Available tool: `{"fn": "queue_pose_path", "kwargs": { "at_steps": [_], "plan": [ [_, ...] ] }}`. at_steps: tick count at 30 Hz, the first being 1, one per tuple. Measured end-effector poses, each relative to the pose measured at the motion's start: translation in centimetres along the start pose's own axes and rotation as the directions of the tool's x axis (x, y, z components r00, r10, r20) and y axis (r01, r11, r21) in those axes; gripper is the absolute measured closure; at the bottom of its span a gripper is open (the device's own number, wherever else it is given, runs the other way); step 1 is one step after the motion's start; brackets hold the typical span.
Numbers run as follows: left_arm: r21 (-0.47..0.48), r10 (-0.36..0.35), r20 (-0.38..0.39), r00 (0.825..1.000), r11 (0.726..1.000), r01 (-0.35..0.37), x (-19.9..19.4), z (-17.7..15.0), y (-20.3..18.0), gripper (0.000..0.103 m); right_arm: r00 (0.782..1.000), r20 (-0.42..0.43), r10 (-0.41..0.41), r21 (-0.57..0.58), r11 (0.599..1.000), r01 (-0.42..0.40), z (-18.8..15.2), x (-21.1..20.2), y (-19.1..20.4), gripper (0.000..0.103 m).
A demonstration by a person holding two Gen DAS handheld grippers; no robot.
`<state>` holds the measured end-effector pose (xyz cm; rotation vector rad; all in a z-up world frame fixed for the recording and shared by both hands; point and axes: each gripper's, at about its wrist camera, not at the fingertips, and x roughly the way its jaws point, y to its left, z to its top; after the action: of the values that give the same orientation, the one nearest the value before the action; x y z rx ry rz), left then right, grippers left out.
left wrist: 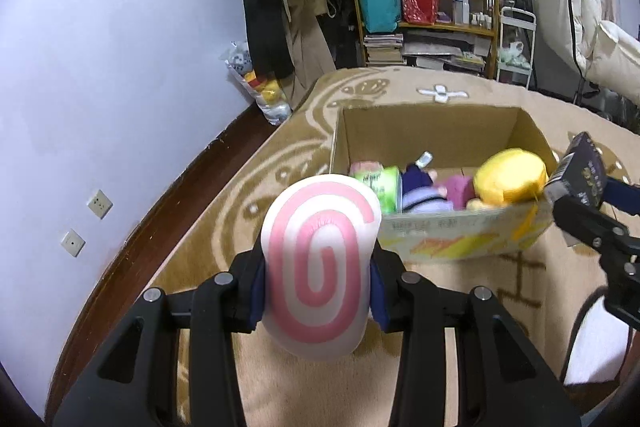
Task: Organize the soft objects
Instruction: 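Lift the cushion and black packet and carry them over the box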
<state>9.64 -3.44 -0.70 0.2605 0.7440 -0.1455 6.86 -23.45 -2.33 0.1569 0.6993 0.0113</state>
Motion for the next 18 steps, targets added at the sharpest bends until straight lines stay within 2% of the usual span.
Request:
{"fn": "queue_pose_path", "kwargs": {
  "at_steps": [5, 18],
  "plan": [
    [0.000, -0.003, 0.020, 1.000, 1.000, 0.003, 0.5, 1.8, 0.1, 0.063, 0.999, 0.044, -0.010, -0.004, 1.000, 0.010, 1.6, 0.3, -0.3, 0.031],
    [0.054, -0.006, 0.059, 0.998, 0.999, 0.003, 3.7, 5.8, -1.8, 0.063, 0.998, 0.068, 0.008, -0.031, 0.999, -0.006, 3.0, 4.1, -0.8, 0.031]
  ]
}}
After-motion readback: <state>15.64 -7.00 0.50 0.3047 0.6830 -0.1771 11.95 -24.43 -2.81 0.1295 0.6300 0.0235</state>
